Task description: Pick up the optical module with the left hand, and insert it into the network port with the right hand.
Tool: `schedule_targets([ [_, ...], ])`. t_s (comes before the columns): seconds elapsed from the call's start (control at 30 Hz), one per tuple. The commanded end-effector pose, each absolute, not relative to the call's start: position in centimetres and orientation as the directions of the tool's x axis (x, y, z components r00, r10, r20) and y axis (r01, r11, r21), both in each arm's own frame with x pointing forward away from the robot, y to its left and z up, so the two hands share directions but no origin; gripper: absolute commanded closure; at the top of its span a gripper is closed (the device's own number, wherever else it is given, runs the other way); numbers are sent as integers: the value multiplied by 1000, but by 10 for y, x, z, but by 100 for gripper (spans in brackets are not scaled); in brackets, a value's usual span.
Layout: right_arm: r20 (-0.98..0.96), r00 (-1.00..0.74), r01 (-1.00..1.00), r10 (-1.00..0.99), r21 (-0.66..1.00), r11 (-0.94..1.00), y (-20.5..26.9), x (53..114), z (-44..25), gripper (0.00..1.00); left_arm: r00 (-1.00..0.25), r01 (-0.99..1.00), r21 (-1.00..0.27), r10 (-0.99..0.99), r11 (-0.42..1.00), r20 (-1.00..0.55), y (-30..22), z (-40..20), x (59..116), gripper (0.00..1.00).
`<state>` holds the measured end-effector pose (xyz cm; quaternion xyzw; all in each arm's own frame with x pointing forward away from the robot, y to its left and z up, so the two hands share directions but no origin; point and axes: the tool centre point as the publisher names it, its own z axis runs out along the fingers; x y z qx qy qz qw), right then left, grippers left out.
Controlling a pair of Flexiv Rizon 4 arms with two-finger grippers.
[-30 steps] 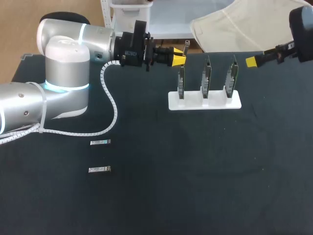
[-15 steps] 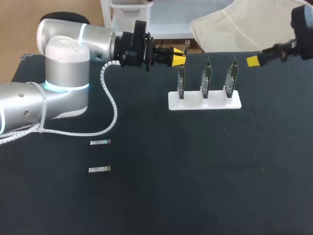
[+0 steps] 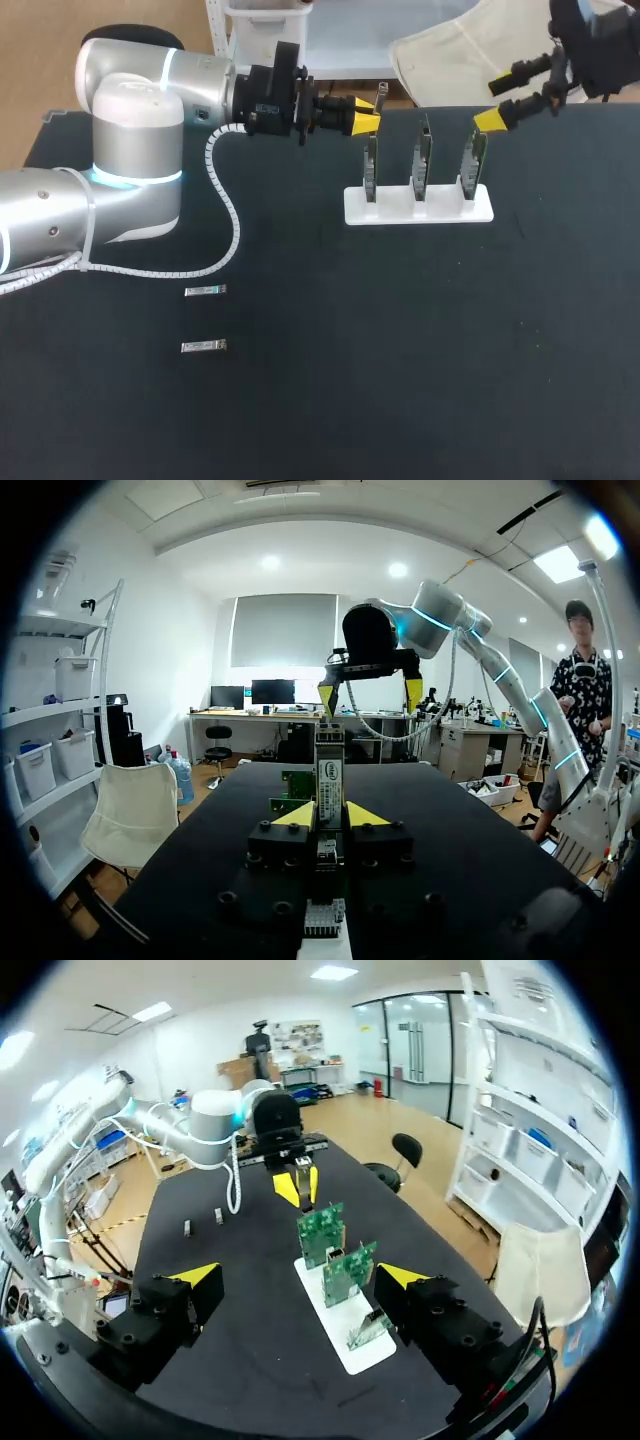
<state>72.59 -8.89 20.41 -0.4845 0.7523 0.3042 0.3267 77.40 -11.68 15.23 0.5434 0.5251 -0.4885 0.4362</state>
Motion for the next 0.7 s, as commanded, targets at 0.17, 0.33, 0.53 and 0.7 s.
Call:
schedule_targets([
  [0.17,-791,-325,-942,-518,222,251,-84,735,204,0,-29,997,-39,144,-72,-989,-117,151,776,100],
  [0.33,-791,-325,-942,-518,222,251,-84,735,204,0,-29,997,-39,144,-72,-989,-117,151,776,100],
  [0.53,-791,-325,-942,-518,222,251,-84,735,204,0,-29,997,-39,144,-72,-989,-117,151,776,100],
  [0.7,-803,-248,-967,-542,174,185,-66,734,207,0,-29,997,-39,144,-72,-989,-117,151,776,100],
])
